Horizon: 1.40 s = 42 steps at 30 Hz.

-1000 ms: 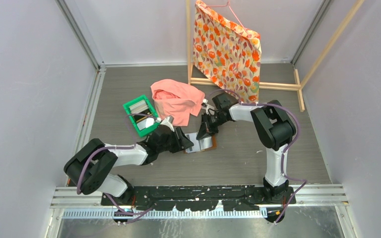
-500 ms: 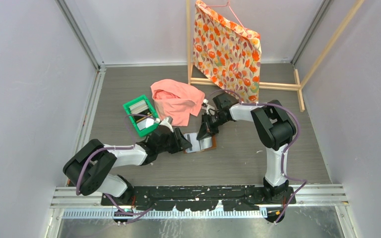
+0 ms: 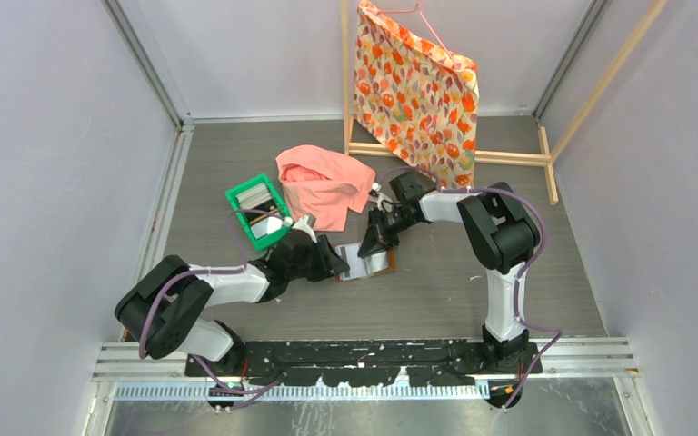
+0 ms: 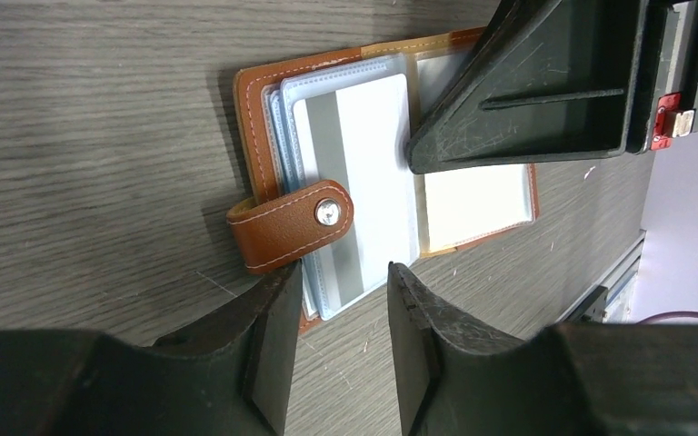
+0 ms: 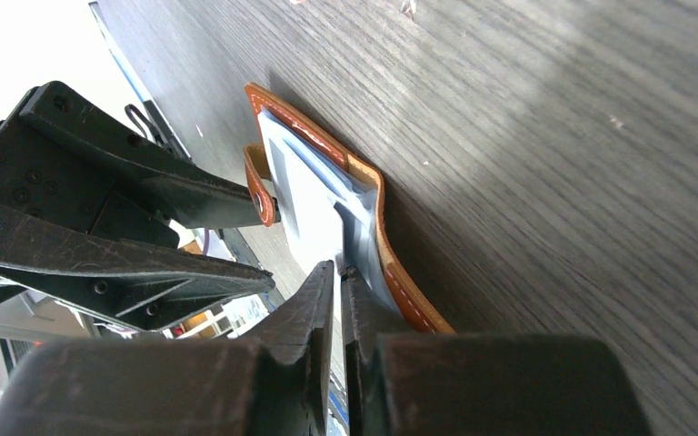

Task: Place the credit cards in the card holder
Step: Insert the credit card into the card holder.

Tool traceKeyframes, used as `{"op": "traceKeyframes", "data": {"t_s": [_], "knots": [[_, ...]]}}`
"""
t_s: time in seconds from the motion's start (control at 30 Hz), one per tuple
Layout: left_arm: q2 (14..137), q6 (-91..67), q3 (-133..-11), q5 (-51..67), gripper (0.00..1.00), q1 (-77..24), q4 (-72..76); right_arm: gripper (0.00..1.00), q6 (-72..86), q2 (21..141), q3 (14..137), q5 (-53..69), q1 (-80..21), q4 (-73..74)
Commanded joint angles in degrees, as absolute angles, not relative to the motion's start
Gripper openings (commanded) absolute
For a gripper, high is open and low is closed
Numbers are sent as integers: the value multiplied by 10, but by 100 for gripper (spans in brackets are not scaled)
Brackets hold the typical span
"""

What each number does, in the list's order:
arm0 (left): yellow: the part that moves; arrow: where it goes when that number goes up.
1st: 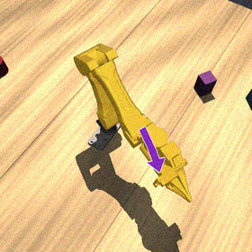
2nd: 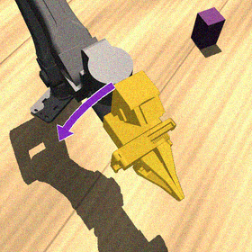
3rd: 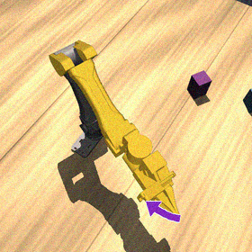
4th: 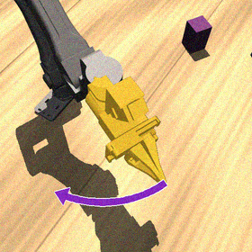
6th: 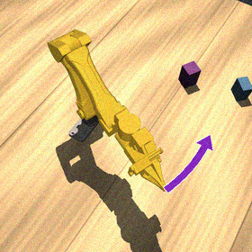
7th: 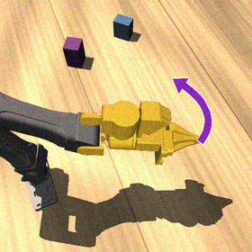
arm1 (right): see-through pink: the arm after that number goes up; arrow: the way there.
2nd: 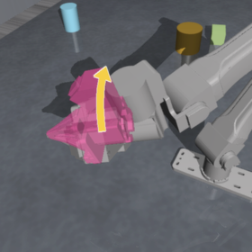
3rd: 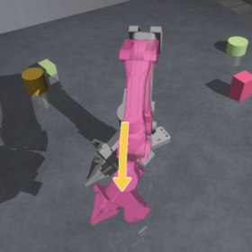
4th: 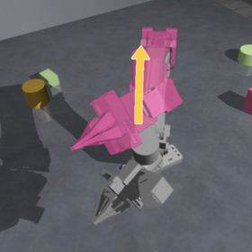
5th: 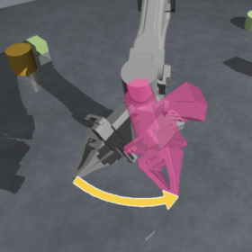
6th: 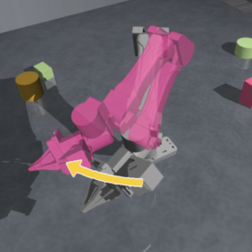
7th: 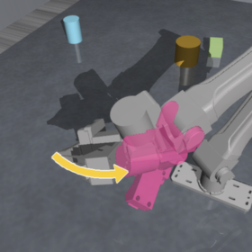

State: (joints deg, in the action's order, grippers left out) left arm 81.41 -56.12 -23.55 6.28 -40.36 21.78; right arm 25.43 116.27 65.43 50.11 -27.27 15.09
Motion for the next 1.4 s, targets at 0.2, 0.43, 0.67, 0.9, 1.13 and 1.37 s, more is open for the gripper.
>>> {"op": "traceKeyframes", "data": {"t_s": [0.2,0.43,0.67,0.9,1.13,1.37], "knots": [[746,-545,-223,50,41,-402,143,15,183,1160,683,468,-268,224],[688,-551,-213,65,41,-402,156,19,167,1161,685,465,-267,234],[634,-568,-222,86,38,-403,171,19,166,1160,686,466,-267,235],[681,-597,-219,112,36,-403,231,19,166,1161,686,466,-267,236],[754,-607,-220,121,36,-406,277,19,166,1162,687,466,-267,236],[787,-610,-223,122,37,-407,292,19,166,1163,689,467,-267,237]]}}
